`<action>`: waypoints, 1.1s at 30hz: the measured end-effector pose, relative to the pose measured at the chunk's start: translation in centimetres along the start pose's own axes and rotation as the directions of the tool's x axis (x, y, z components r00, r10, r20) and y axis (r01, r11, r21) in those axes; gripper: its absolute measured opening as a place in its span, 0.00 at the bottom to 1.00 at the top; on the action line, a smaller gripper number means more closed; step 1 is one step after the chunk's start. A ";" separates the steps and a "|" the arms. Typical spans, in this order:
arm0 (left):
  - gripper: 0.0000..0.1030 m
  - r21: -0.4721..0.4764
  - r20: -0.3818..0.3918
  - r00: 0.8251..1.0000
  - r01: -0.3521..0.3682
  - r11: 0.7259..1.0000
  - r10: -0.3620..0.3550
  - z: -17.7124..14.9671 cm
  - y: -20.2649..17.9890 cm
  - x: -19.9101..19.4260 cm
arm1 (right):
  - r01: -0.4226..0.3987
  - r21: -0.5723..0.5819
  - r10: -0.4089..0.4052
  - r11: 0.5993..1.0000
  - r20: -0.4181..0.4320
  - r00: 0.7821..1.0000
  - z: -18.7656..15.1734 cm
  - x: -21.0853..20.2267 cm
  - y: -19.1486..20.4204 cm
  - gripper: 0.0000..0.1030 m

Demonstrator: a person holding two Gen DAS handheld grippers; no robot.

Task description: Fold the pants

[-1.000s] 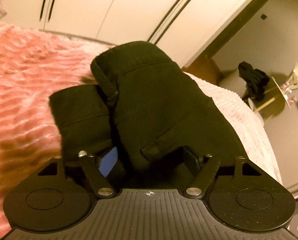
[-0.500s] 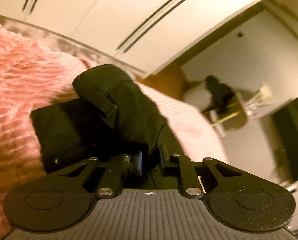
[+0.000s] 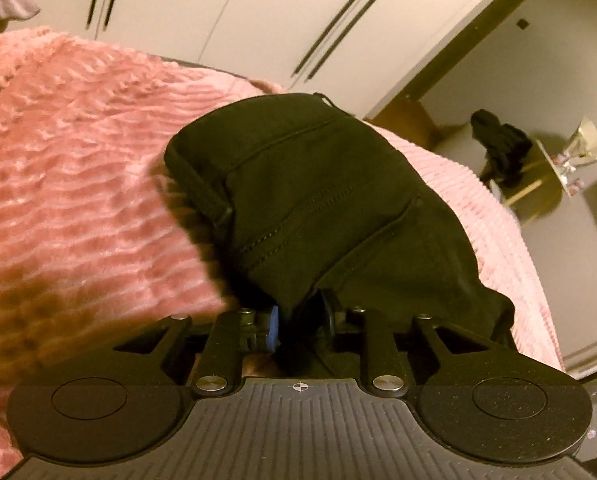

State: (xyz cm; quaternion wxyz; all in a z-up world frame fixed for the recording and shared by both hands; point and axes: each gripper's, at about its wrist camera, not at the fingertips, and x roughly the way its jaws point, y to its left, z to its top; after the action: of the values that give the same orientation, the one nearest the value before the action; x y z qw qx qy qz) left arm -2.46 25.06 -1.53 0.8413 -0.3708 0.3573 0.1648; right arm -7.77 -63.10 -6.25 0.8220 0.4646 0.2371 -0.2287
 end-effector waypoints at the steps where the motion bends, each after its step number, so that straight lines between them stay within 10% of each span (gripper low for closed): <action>1: 0.24 0.003 -0.002 1.000 -0.008 1.000 0.008 0.2 -0.3 0.0 | -0.002 0.009 0.002 1.000 0.004 1.000 0.1 0.0 0.0 0.33; 5: 0.19 0.053 0.064 0.998 -0.002 0.999 -0.001 0.3 -1.3 -0.4 | 0.020 -0.121 -0.012 0.992 0.070 0.997 0.0 -0.6 2.6 0.04; 8: 0.19 0.083 0.135 0.990 0.027 0.996 -0.038 -0.3 -1.3 -1.6 | -0.039 -0.132 0.052 0.990 0.093 0.994 0.4 -1.3 3.1 0.04; 11: 0.45 0.135 0.097 0.989 -0.123 0.983 0.111 -0.6 -1.8 -0.5 | 0.107 -0.123 -0.096 0.987 0.098 0.991 0.6 -1.0 2.1 0.20; 14: 0.78 0.198 0.175 0.957 -0.263 0.944 0.230 -1.4 -2.4 -1.3 | 0.238 -0.084 -0.226 0.968 0.127 0.966 0.5 -2.2 1.0 0.26; 20: 0.84 0.312 0.382 0.888 -0.384 0.869 0.255 -2.1 -5.3 -4.3 | 0.204 -0.145 -0.152 0.968 0.307 0.940 -1.5 -6.0 5.5 0.32; 26: 0.90 0.378 0.401 0.892 -0.369 0.849 0.209 -2.1 -8.5 -2.1 | -0.125 -0.516 0.142 0.847 -0.008 0.990 -10.0 -0.9 18.8 0.32; 29: 0.93 0.427 0.378 0.895 -0.395 0.813 0.236 -2.2 -9.2 1.0 | -0.288 -0.628 0.169 0.723 -0.244 0.955 -17.8 2.7 25.2 0.32; 33: 0.94 0.412 0.332 0.855 -0.511 0.755 0.398 -2.0 -7.6 4.6 | -0.476 -0.649 0.174 0.594 -0.474 0.863 -27.4 6.3 32.2 0.35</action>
State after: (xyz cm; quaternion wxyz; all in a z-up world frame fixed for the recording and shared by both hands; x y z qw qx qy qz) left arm 3.88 18.56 -2.00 0.8752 -0.0280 0.3695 0.3108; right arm 11.48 -25.27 -1.47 0.9076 0.1546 0.3658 0.1361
